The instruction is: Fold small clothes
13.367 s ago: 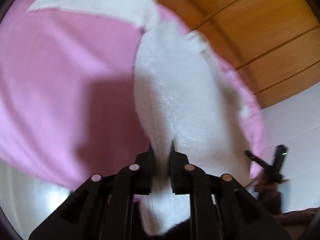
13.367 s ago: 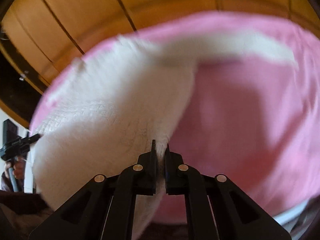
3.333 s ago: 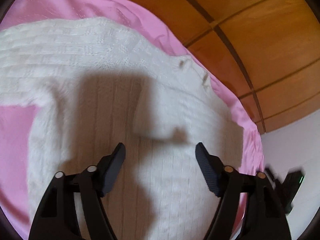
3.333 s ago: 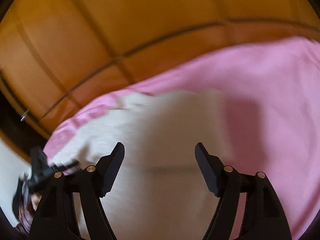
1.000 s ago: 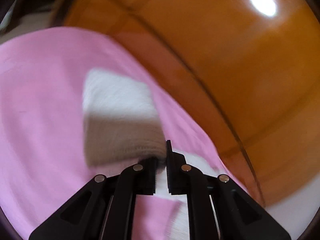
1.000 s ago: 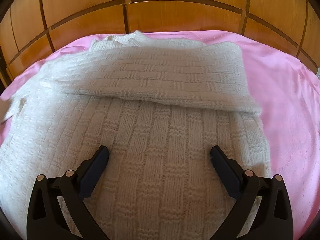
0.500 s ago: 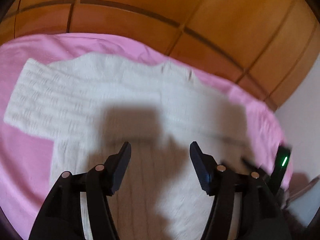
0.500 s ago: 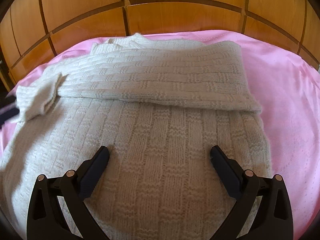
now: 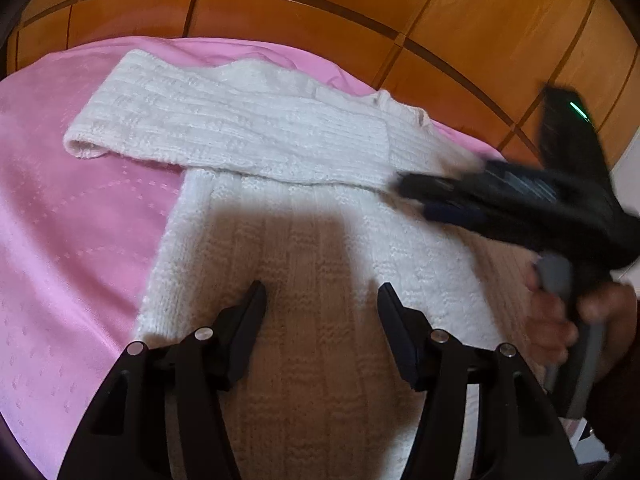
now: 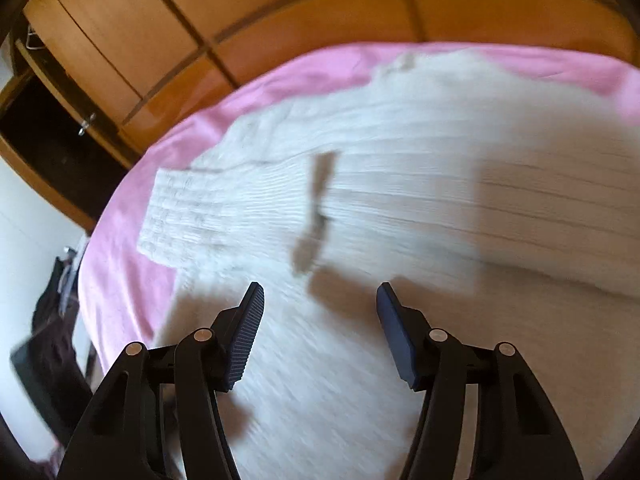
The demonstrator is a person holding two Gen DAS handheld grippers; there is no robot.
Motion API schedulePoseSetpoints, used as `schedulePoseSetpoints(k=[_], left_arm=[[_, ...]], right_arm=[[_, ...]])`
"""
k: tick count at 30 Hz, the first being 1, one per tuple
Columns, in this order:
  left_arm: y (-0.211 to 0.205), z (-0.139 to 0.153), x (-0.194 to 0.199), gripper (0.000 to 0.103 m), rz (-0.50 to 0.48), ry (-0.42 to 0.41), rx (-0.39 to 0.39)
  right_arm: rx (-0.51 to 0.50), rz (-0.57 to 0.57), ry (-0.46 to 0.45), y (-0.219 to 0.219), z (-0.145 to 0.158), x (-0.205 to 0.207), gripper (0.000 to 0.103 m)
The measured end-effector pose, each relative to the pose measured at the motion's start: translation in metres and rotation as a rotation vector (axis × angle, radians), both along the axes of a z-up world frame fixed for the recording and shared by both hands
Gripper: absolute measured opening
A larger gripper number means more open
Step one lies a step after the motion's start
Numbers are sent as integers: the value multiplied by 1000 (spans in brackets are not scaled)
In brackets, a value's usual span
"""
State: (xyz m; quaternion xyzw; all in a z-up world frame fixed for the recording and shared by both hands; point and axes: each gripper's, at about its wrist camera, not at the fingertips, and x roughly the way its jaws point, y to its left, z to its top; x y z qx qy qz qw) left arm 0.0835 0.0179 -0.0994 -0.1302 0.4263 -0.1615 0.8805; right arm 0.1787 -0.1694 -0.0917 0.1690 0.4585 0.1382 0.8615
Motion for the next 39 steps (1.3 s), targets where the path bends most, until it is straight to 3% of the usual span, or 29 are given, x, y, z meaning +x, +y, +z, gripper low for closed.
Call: schedulePoseSetpoints(k=[3,5,7,14,18,27,34,39], left_arm=[[0,0,-1,59,-5,-8,7],[1,0,-1,59,-5,-11,3],[1,0,-2,59,-7,-16,3],[-2,0,-6,62,-10,-27,20],[-2,1,-8,62,-10,-24,22],[-2,4,-8,62,-11,-11,36],[-1,12,-4,62,-11,35,36],[11,27,1,63,13,68,-5]], right_arm=[[-45,7,13,23,-2,21,48],[-96,12,16,30,1,27,16],[-122,10,-24,34,13,24,5],[-121,-42,-243,3,98,1,5],[-147,-141,-276,-41,116,-7,5],[-164,-409,-154,-156,70,-34,5],[-188,-497,-25,-186,13,-34,5],[-202,-554,-12,-195,3,-35,5]])
